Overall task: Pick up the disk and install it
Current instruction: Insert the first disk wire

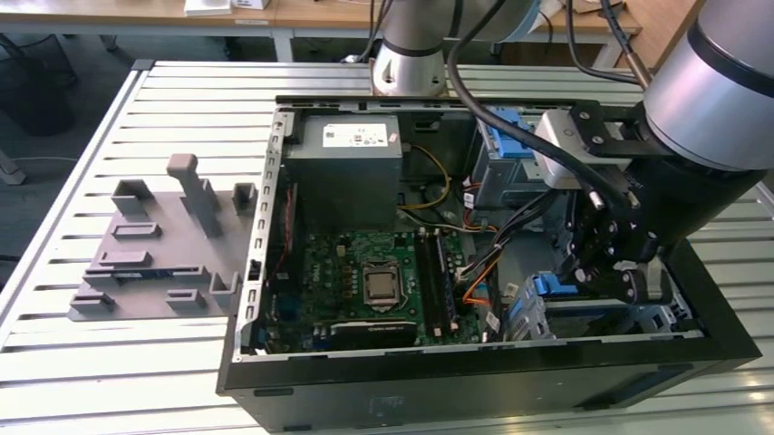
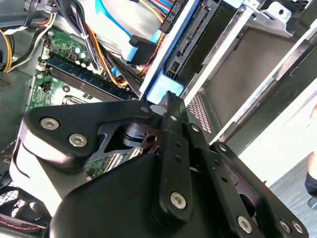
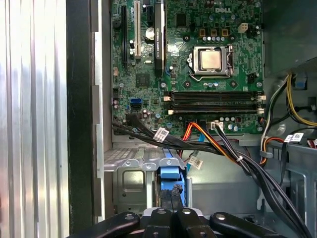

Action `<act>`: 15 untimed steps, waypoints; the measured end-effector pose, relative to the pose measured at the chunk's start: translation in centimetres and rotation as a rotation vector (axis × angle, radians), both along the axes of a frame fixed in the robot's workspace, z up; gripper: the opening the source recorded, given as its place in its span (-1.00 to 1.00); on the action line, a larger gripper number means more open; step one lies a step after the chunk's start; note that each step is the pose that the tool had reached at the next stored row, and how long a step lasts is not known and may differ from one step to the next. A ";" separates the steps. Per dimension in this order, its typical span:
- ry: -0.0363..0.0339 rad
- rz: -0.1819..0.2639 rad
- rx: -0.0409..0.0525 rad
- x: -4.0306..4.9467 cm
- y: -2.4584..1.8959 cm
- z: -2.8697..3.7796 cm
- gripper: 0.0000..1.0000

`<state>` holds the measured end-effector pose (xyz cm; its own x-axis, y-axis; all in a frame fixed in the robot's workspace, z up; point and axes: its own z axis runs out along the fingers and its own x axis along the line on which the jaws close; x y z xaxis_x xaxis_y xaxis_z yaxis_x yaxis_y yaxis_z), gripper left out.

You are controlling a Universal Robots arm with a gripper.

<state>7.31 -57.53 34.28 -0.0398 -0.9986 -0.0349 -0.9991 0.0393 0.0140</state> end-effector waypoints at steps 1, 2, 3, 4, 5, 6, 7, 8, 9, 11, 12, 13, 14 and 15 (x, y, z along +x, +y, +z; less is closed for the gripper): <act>0.0000 0.000 0.0000 0.00 0.00 -0.05 -0.79; 0.0000 0.000 0.0000 0.00 0.00 -0.05 -0.79; 0.0000 0.000 -0.0001 0.00 0.00 -0.06 -0.79; 0.0000 0.000 0.0000 0.00 0.00 -0.06 -0.79; 0.0000 0.000 0.0000 0.00 0.00 -0.07 -0.79; 0.0000 0.000 0.0000 0.00 0.00 -0.07 -0.79; 0.0000 0.000 0.0000 0.00 0.00 -0.08 -0.79; 0.0000 0.000 -0.0001 0.00 0.00 -0.08 -0.79; 0.0000 0.000 0.0000 0.00 0.00 -0.08 -0.79; 0.0000 0.000 0.0001 0.03 0.00 -0.09 -0.79; 0.0000 0.000 0.0001 0.11 0.00 -0.09 -0.79; -0.0001 0.000 0.0002 0.22 0.00 -0.10 -0.79; 0.0000 0.000 0.0002 0.37 0.00 -0.10 -0.79; 0.0000 0.000 0.0001 0.58 0.00 -0.09 -0.79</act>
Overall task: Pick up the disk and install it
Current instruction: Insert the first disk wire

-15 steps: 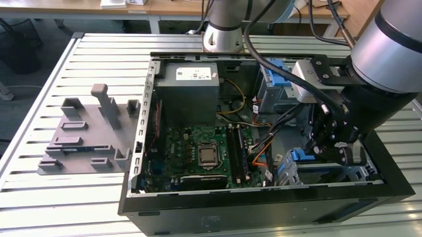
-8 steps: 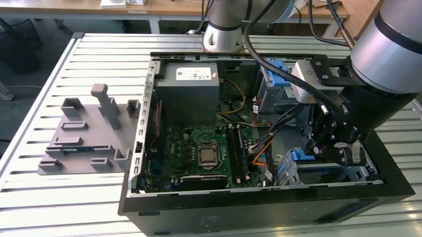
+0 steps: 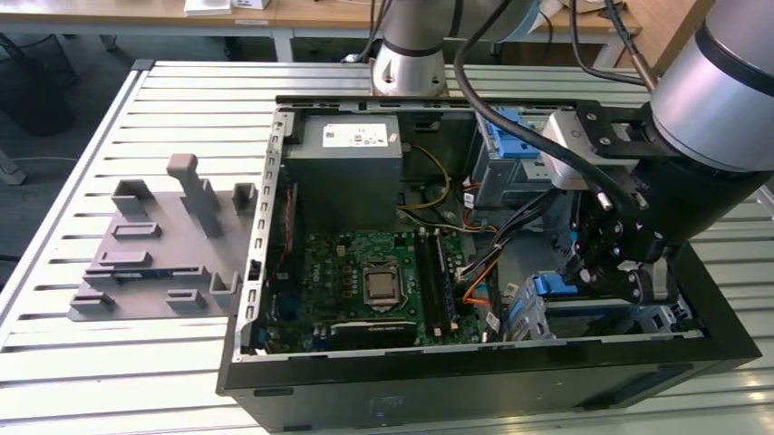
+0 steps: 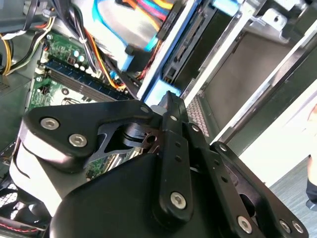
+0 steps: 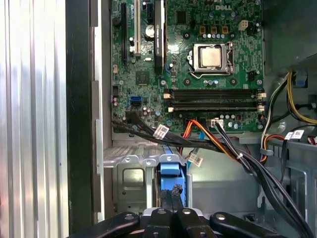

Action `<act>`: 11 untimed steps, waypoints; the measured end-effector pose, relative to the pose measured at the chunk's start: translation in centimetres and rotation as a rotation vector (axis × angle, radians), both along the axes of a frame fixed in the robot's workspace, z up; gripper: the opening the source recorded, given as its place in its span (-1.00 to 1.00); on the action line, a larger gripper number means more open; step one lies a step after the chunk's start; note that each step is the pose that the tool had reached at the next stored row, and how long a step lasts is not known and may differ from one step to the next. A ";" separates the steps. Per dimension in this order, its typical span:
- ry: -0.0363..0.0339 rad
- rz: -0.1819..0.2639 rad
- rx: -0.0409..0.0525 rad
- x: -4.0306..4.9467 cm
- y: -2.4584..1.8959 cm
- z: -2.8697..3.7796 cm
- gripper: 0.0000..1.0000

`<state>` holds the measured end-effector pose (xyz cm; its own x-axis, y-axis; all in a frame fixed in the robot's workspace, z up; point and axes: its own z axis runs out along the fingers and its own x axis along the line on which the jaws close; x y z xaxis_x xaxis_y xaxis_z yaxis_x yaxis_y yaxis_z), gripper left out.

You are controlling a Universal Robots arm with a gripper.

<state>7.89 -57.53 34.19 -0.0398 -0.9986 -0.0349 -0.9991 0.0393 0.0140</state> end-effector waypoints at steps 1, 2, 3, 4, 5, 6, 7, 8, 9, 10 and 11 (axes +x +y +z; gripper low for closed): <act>0.0000 0.000 0.0000 0.28 0.00 0.00 -0.79; 0.0000 0.000 0.0000 0.52 0.00 0.00 -0.79; 0.0000 0.000 -0.0001 0.70 0.00 0.00 -0.79; 0.0000 0.000 -0.0001 0.80 0.01 0.00 -0.79; 0.0000 0.000 0.0000 0.82 0.01 0.00 -0.79; 0.0000 0.000 0.0000 0.82 0.01 0.00 -0.79; 0.0000 0.000 -0.0001 0.82 0.00 0.03 -0.79; 0.0000 0.000 -0.0001 0.82 0.00 0.10 -0.79; 0.0000 0.000 -0.0001 0.83 0.00 0.21 -0.79; 0.0000 0.000 0.0001 0.83 0.00 0.33 -0.79; 0.0000 0.000 0.0000 0.83 0.00 0.46 -0.79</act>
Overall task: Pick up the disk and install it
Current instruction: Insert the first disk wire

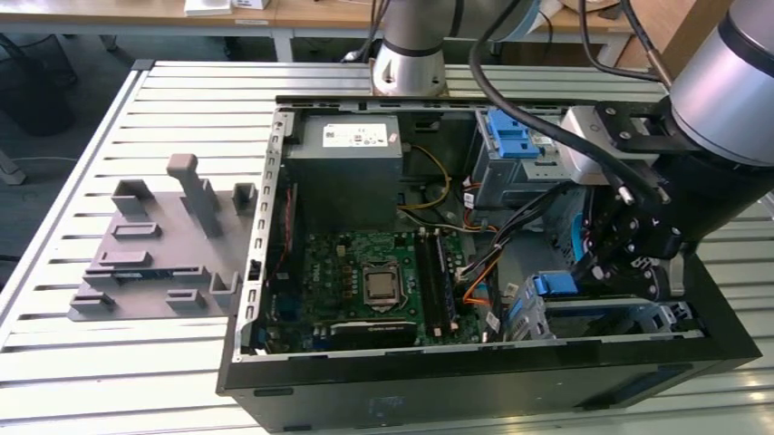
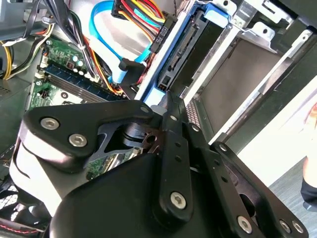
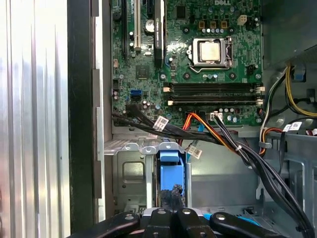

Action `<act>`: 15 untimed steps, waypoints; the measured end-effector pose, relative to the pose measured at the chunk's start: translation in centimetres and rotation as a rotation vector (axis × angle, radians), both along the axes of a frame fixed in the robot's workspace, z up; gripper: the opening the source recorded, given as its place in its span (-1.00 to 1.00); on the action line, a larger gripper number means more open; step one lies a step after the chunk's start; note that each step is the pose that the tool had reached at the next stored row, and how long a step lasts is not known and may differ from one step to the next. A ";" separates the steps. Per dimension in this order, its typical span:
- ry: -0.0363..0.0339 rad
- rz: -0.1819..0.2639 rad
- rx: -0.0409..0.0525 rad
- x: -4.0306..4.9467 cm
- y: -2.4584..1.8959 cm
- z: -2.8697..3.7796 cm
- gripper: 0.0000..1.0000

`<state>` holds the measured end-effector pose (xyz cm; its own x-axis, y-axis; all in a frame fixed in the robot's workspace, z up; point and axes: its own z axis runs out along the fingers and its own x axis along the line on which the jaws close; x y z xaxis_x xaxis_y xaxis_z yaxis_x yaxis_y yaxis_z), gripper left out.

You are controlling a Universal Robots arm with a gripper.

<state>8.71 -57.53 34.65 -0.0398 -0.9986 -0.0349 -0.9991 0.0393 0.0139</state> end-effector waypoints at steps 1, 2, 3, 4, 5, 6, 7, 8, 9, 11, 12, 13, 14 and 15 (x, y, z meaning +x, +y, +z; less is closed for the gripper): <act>0.0000 0.000 0.0000 0.00 0.00 0.09 -0.79; -0.0001 0.000 0.0002 0.00 0.00 0.13 -0.79; -0.0001 0.000 0.0007 0.00 0.00 0.13 -0.79; -0.0001 0.000 0.0008 0.00 0.00 0.13 -0.79; -0.0001 0.000 0.0007 0.00 0.00 0.14 -0.79; 0.0000 0.000 0.0003 0.09 0.00 0.15 -0.79; 0.0000 0.000 0.0001 0.23 0.00 0.16 -0.79; 0.0000 0.000 0.0003 0.37 0.00 0.16 -0.79; -0.0001 0.000 0.0004 0.52 0.00 0.14 -0.79; 0.0000 0.000 0.0005 1.02 0.00 0.13 -0.79; -0.0001 0.000 0.0004 1.36 0.00 0.13 -0.79; 0.0000 0.000 0.0004 1.68 0.00 0.13 -0.79; 0.0000 0.000 0.0004 1.92 0.00 0.12 -0.79; 0.0000 0.000 0.0004 2.07 0.01 0.12 -0.79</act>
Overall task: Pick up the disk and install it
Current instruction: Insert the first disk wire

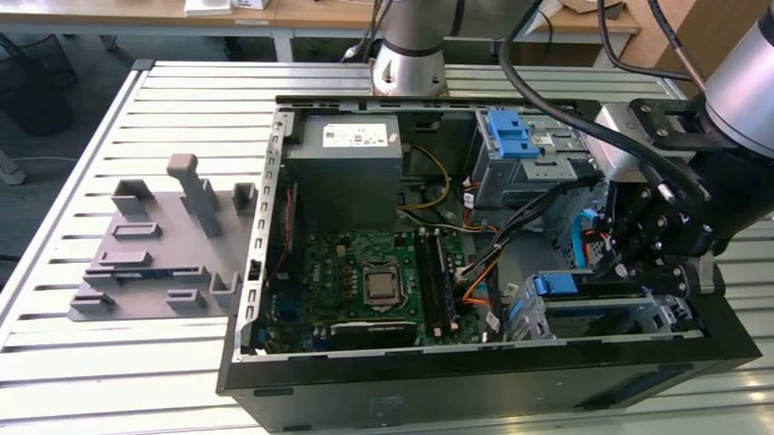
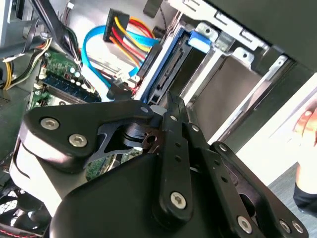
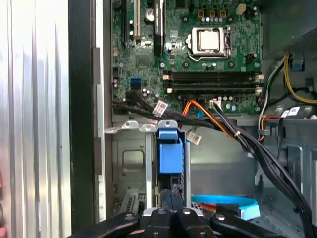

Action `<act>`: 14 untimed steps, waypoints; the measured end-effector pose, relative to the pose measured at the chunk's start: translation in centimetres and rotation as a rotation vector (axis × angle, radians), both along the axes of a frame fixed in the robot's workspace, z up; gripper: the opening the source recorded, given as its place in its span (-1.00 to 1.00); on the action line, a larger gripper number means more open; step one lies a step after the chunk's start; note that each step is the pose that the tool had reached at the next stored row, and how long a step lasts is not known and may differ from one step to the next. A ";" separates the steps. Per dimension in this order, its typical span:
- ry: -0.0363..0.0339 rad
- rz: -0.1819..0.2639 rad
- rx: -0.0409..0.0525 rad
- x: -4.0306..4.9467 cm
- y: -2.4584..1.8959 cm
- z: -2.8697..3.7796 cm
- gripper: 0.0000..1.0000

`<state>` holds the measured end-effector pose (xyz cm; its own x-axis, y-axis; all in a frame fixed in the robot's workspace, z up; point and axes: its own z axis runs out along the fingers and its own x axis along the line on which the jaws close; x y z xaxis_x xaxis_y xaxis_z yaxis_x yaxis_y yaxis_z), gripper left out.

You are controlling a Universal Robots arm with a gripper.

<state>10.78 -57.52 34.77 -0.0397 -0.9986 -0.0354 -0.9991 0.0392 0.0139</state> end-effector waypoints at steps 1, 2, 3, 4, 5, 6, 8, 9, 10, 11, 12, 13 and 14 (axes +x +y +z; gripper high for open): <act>0.0000 0.000 0.0001 0.04 0.01 0.00 -0.79; 0.0000 0.000 0.0000 0.05 0.00 0.01 -0.79; 0.0000 0.000 -0.0001 0.05 0.00 0.03 -0.79; 0.0000 0.000 0.0000 0.05 -0.01 0.07 -0.79; 0.0000 0.000 -0.0001 0.06 -0.01 0.13 -0.79; 0.0000 0.000 0.0000 0.07 0.00 0.23 -0.79; 0.0000 0.000 0.0001 0.08 0.00 0.45 -0.79; 0.0000 0.000 0.0001 0.08 0.00 0.55 -0.79; 0.0000 0.000 0.0000 0.08 0.00 0.65 -0.79; -0.0001 0.000 0.0003 0.09 -0.01 0.71 -0.79; 0.0000 0.000 0.0004 0.10 -0.01 0.74 -0.79; 0.0000 0.000 0.0004 0.13 0.00 0.74 -0.79; 0.0000 0.000 0.0002 0.18 0.00 0.75 -0.79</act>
